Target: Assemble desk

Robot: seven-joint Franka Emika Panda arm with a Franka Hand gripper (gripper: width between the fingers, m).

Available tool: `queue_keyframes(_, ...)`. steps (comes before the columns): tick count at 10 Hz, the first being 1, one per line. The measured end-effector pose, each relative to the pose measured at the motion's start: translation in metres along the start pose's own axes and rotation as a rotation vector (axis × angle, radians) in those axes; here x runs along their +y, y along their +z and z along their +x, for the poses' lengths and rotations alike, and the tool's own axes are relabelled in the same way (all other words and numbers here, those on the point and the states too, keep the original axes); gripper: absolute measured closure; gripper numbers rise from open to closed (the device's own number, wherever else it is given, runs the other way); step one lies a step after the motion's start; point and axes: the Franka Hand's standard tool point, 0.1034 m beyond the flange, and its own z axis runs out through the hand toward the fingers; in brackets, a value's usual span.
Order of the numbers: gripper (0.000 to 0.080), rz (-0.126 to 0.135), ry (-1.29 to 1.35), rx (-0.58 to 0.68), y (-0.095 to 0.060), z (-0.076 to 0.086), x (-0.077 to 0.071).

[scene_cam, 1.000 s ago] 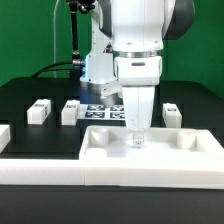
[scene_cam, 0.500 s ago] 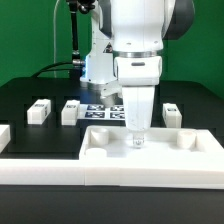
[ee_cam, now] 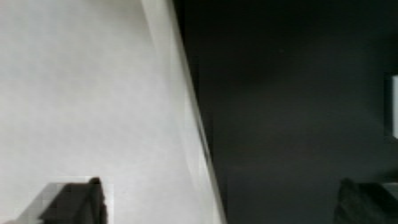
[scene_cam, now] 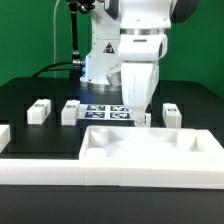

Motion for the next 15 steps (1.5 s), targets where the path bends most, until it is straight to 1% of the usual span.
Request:
queue_keyframes(1, 0.0151, -0.001, 0.063, -0.007, -0.011, 0.007, -0.004)
queue_keyframes(2, 0.0151, 0.007, 0.242, -0.011, -0.014, 0.017, -0.013)
queue_keyframes(3, 0.0151, 0.005, 0.328, -0.014, -0.015, 0.029, -0.018)
queue_keyframes(4, 0.0151, 0.004, 0.373, -0.013, -0.015, 0.038, -0.021)
queue_keyframes(5, 0.0151, 0.003, 0.491, -0.010, -0.015, 0.046, -0.022)
queue_keyframes(6, 0.0151, 0.001, 0.554, -0.008, -0.014, 0.052, -0.024)
queue_keyframes(7, 0.0151, 0.001, 0.571, -0.008, -0.014, 0.051, -0.023)
queue_keyframes(8, 0.0151, 0.005, 0.648, -0.005, -0.014, 0.052, -0.024)
queue_keyframes(9, 0.0151, 0.014, 0.727, -0.011, -0.013, 0.053, -0.026)
queue_keyframes(10, 0.0151, 0.045, 0.875, -0.042, -0.011, 0.053, -0.034)
queue_keyframes(11, 0.0151, 0.068, 1.003, -0.058, -0.010, 0.056, -0.038)
queue_keyframes(13, 0.0151, 0.122, 1.307, -0.084, -0.004, 0.062, -0.044)
queue_keyframes(14, 0.0151, 0.138, 1.364, -0.081, -0.002, 0.061, -0.044)
queue_keyframes(15, 0.0151, 0.140, 1.373, -0.086, -0.003, 0.061, -0.045)
